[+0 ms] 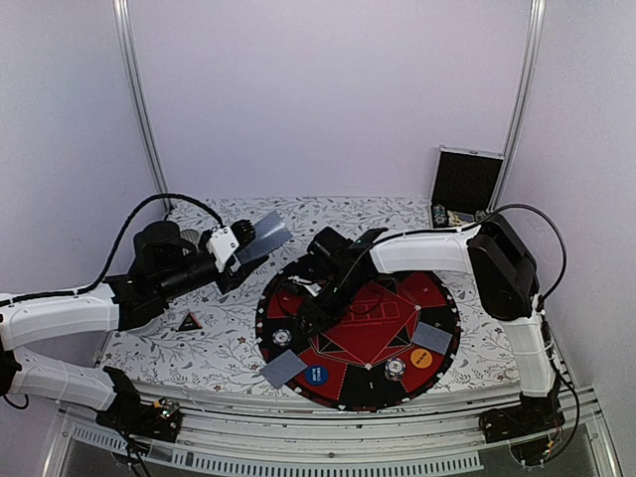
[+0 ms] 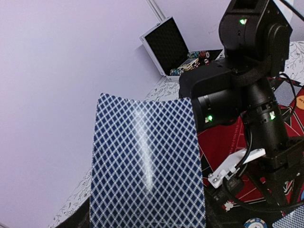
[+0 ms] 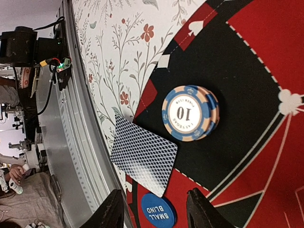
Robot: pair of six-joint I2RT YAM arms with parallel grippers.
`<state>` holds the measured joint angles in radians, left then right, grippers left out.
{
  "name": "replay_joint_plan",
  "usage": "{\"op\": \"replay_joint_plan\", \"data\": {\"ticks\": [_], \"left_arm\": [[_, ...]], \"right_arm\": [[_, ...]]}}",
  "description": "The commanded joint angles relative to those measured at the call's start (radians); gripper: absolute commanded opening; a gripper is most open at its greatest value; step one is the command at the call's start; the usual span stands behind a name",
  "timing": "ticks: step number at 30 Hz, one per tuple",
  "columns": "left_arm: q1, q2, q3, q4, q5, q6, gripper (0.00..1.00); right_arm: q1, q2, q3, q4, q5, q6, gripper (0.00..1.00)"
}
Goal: Distribute texas hold em gaming equipment
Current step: Pick up the poker card from the face-down deck piles.
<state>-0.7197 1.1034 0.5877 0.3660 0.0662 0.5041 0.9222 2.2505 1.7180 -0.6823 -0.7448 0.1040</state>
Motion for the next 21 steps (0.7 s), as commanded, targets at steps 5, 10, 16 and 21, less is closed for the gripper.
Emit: {"op": "replay_joint_plan", "data": {"ticks": [5,10,16,21], "left_arm": [[-0.005,-0.017,-0.014,0.037,0.011,0.007,0.57],[-0.007,-0.026,-0.023,0.042,0.027,0.029,0.57],[-0.01,-0.034,-0.028,0.038,0.046,0.048,0.57],[-0.015,-0.041,-0.036,0.037,0.058,0.06,0.57]], "right_arm": [[-0.104,-0.232,-0.017,-0.063,0.221,-0.045,0.62],[-0.174,-0.388,-0.017,-0.01,0.436,-0.032,0.9],[-0.181,-0.522,-0.037,0.182,0.4,-0.046,0.99],[-0.162,-0.531,-0.067,0.337,0.273,0.0,0.99]]}}
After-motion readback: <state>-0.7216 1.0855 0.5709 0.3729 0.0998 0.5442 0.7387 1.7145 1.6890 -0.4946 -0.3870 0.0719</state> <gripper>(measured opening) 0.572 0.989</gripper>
